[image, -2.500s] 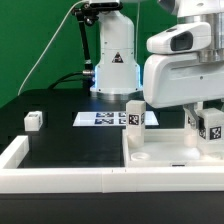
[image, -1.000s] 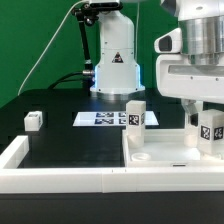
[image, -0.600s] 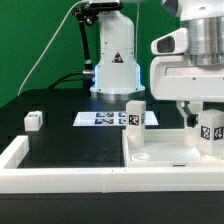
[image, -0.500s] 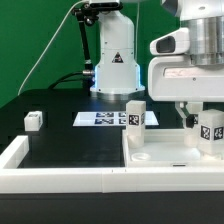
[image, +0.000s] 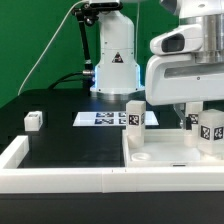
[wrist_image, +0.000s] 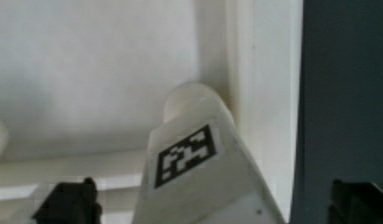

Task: Assemble square table

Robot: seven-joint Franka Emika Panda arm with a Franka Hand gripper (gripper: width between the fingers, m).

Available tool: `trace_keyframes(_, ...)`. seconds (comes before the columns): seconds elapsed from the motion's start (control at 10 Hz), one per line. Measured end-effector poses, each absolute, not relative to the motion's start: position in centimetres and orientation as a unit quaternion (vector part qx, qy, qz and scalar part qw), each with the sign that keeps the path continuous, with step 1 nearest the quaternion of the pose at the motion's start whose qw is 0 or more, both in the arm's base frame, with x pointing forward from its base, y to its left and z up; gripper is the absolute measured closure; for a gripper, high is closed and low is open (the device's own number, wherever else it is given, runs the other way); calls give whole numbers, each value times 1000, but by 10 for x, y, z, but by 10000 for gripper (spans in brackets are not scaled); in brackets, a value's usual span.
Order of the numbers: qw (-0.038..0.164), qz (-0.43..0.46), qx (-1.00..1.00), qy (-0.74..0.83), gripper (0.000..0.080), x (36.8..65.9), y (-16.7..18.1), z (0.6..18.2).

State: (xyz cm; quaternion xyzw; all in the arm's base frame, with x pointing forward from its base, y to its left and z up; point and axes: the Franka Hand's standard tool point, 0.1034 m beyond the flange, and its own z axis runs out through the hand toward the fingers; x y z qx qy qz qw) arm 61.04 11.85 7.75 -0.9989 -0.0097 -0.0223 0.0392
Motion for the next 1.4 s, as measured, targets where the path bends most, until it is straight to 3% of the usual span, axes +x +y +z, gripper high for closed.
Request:
trace_keyframes(0.5, 34, -28, -996, -79, 169, 611, 117, 77)
trace_keyframes(0.7, 34, -27, -996, -79, 514, 611, 117, 77)
trace_keyframes(1.0, 36, -26, -997, -56, 509, 611, 116, 76)
trace_keyframes(1.4, 45, -17, -981, 190, 509, 614, 115, 76)
